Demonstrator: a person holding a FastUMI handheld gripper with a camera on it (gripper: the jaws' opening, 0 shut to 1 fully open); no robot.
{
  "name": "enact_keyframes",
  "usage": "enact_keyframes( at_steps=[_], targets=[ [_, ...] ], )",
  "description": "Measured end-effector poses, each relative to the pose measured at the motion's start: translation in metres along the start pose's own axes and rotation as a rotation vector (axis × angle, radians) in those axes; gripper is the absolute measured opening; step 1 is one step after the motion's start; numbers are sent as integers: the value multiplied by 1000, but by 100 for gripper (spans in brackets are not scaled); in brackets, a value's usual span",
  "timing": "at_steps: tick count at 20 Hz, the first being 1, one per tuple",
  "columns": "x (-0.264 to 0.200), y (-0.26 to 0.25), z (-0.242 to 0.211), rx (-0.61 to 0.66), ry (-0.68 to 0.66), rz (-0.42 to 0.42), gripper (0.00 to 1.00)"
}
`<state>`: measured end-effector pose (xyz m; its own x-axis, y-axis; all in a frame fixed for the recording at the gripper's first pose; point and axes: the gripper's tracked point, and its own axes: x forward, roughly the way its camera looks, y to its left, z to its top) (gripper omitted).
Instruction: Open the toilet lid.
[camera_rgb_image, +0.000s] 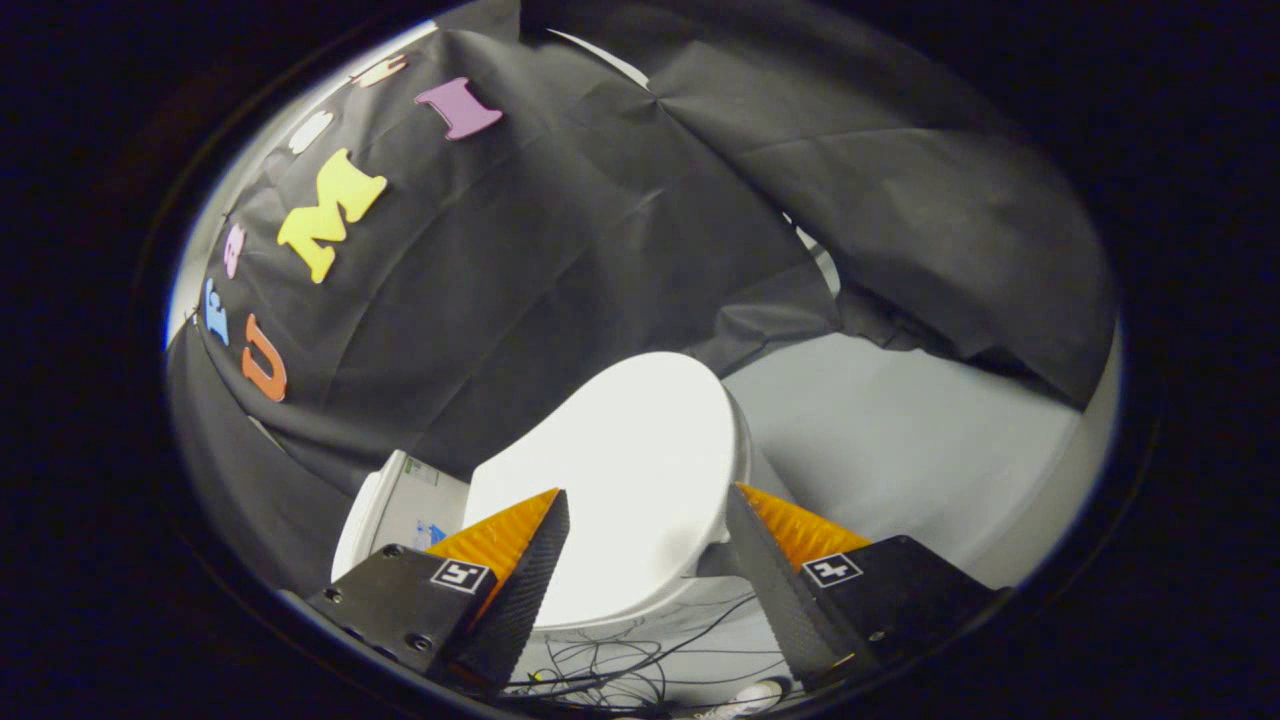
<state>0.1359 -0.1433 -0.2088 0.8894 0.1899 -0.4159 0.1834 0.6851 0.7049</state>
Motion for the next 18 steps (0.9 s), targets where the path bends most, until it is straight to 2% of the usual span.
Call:
enact_keyframes(
  at_steps=[4, 8, 10, 14, 17, 18],
  targets=[
    [7, -25, -5, 70, 26, -36, 99],
    [10, -50, -13, 53, 47, -86, 98],
    [12, -53, -21, 95, 76, -83, 97],
    [17, -62, -35, 188, 113, -62, 88],
    [18, -63, -35, 243, 115, -22, 78],
    [21, -64, -37, 257, 118, -13, 69]
  ],
)
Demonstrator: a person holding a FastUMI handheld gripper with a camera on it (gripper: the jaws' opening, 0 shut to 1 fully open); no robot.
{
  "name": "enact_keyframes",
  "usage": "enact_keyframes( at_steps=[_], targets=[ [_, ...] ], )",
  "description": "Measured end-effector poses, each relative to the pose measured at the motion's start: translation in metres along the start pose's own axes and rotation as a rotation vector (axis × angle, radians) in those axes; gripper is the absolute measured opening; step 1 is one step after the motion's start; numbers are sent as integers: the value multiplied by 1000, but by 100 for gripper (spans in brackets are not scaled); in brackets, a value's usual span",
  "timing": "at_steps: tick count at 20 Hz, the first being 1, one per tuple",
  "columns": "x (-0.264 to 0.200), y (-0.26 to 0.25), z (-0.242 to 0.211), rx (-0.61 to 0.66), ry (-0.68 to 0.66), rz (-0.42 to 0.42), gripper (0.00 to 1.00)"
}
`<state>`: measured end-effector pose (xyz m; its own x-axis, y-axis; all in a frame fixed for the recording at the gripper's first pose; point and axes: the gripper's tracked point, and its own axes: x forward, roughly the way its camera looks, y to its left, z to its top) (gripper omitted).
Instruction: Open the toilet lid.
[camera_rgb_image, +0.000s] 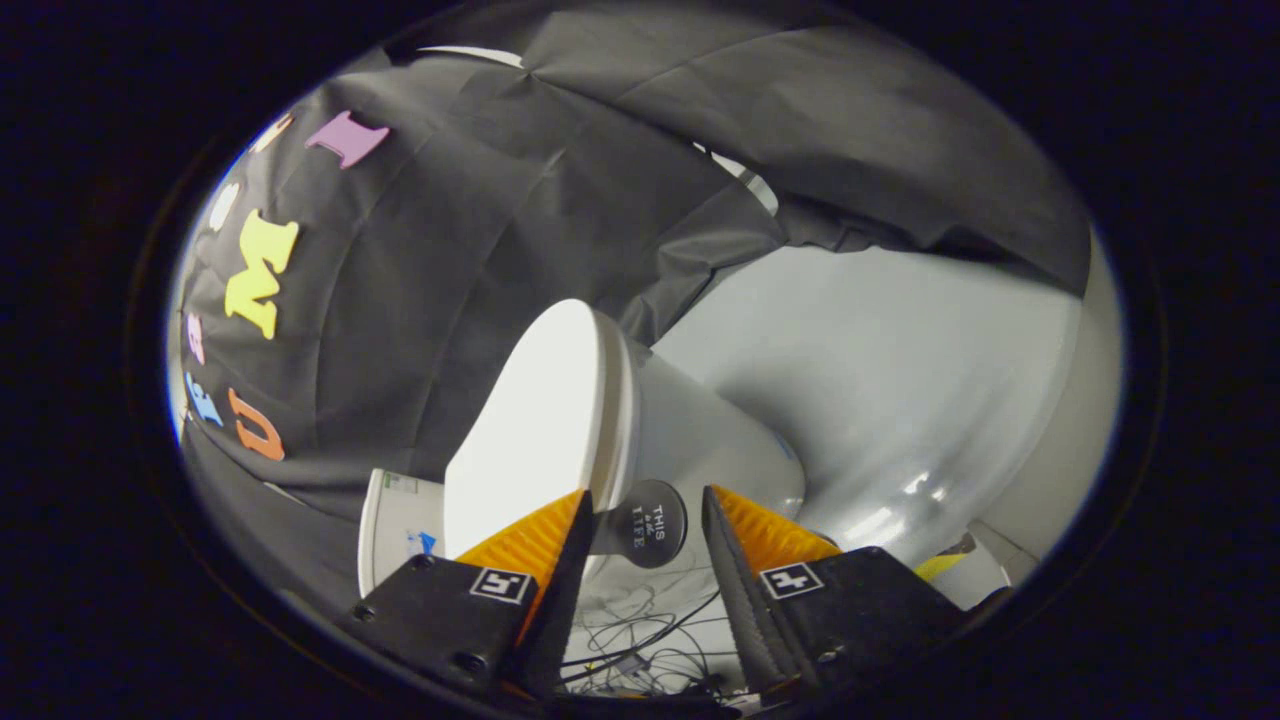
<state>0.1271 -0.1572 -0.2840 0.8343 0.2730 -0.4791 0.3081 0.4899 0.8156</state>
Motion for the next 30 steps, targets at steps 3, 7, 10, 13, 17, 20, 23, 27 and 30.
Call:
enact_keyframes(
  at_steps=[3, 7, 10, 13, 17, 20, 23, 27, 30],
  targets=[
    [7, 5, -4, 39, 36, 66, 55],
    [8, 9, -2, 95, 37, 139, 35],
    [3, 13, -1, 160, 34, 205, 17],
    [4, 18, 0, 176, 25, 206, 6],
    [1, 24, -2, 185, 31, 132, 4],
    [-7, 31, 1, 188, 23, 127, 4],
    [-12, 41, 2, 149, 6, 111, 4],
    [-25, 61, 10, 84, -32, 84, 4],
    [-35, 76, 11, 51, -56, 79, 4]
  ],
)
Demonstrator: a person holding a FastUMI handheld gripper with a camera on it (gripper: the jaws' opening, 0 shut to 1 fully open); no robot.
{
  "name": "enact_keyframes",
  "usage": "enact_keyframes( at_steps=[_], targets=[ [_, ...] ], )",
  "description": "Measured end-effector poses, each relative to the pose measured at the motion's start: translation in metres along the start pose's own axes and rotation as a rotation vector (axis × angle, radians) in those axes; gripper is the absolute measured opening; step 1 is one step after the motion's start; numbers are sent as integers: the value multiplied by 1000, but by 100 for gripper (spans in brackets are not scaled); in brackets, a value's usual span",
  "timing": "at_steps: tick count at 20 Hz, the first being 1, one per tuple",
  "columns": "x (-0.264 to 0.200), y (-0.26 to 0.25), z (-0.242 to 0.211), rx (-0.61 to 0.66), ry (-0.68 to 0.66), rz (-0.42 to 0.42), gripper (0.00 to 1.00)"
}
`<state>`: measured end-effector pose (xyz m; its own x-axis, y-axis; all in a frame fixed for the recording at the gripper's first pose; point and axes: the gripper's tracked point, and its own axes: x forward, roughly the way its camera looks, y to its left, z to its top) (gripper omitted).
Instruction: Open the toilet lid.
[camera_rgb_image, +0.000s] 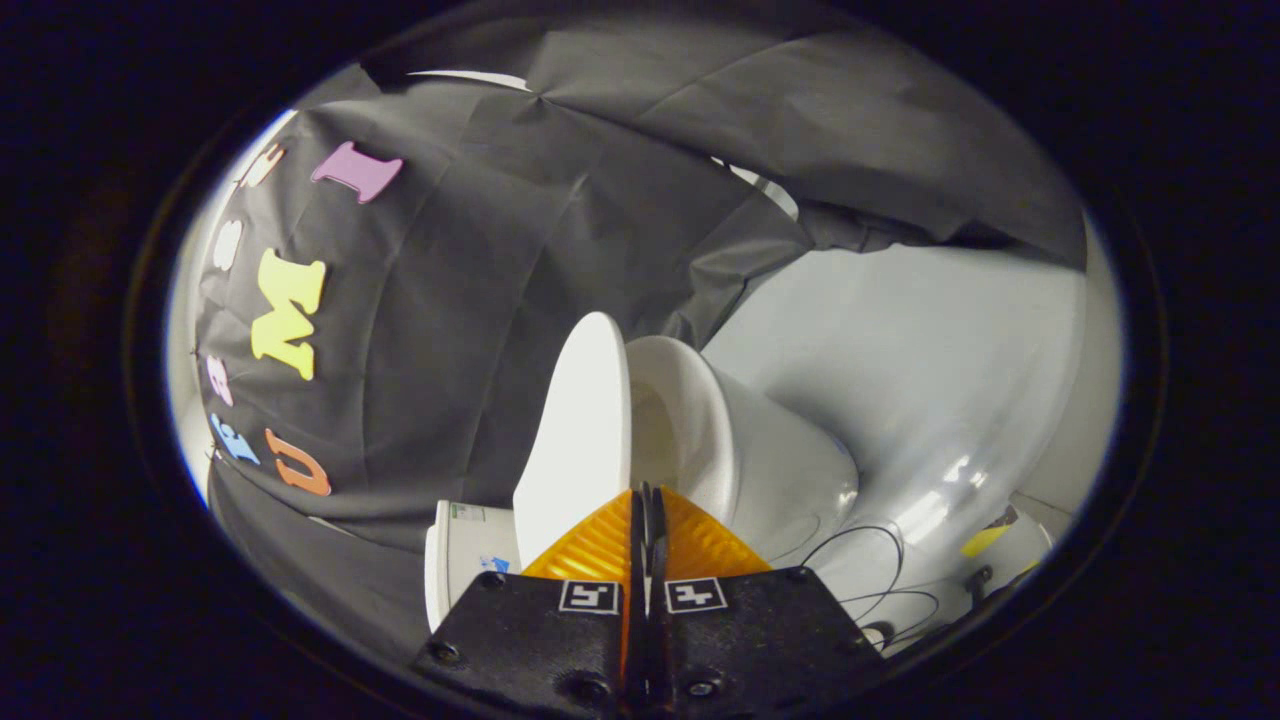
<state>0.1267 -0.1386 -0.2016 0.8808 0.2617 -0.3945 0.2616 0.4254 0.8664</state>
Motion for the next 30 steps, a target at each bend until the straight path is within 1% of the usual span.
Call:
enact_keyframes(
  at_steps=[5, 16, 25, 30],
  targets=[
    [-10, 27, 2, -79, -40, -30, 4],
    [-36, 100, -1, -192, -111, -12, 4],
    [-50, 156, -13, -243, -134, 36, 4],
    [-53, 167, -19, -278, -146, 19, 4]
  ],
)
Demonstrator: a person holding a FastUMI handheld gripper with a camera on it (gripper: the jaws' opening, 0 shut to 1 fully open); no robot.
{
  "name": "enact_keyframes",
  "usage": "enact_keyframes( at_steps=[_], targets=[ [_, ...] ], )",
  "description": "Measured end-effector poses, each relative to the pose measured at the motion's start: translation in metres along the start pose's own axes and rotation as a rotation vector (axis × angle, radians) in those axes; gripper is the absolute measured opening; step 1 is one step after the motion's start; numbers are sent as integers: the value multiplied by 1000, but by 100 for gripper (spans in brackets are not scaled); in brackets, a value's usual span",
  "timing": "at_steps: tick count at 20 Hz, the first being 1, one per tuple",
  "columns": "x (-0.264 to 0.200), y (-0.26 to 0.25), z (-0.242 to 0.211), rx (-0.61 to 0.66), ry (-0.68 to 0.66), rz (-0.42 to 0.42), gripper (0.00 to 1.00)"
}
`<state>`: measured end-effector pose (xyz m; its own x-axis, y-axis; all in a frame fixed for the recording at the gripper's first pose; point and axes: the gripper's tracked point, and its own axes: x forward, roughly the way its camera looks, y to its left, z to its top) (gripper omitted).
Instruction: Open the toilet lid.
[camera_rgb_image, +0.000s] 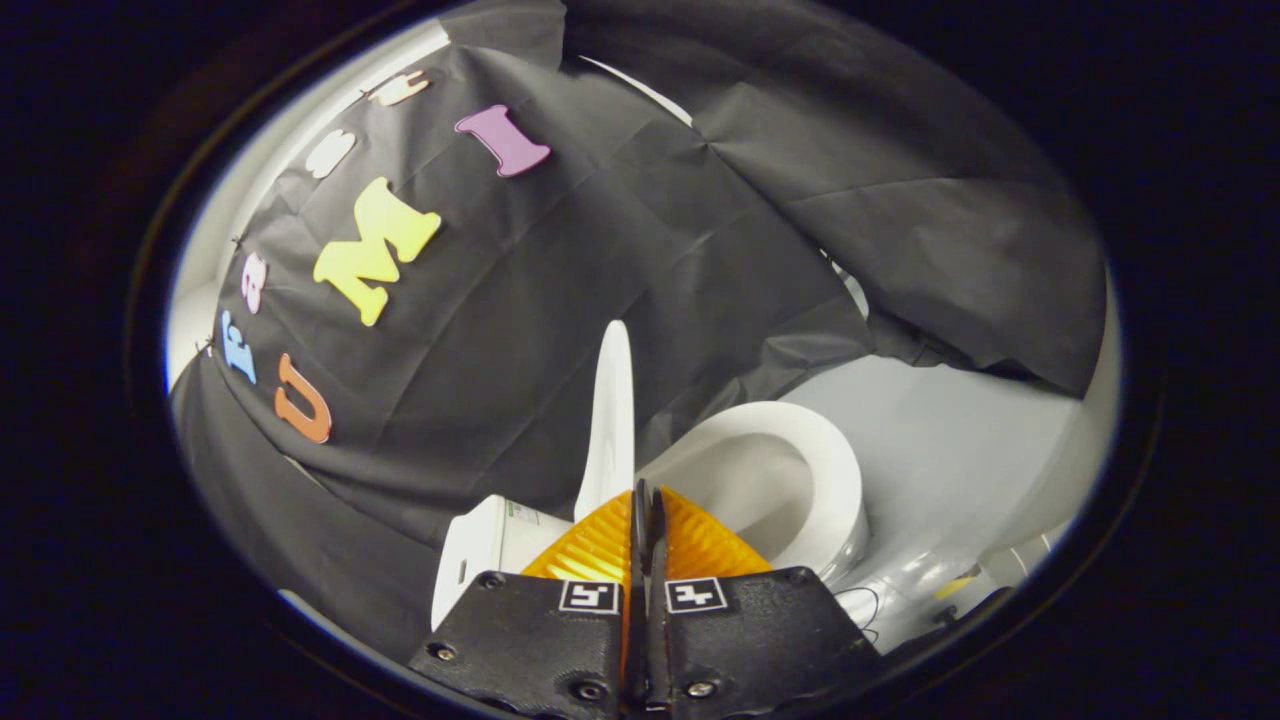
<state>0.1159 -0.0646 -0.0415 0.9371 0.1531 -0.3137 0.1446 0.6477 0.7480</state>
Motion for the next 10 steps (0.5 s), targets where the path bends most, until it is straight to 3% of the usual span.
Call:
enact_keyframes(
  at_steps=[10],
  targets=[
    [-7, 42, 0, -48, -18, 9, 4]
  ],
)
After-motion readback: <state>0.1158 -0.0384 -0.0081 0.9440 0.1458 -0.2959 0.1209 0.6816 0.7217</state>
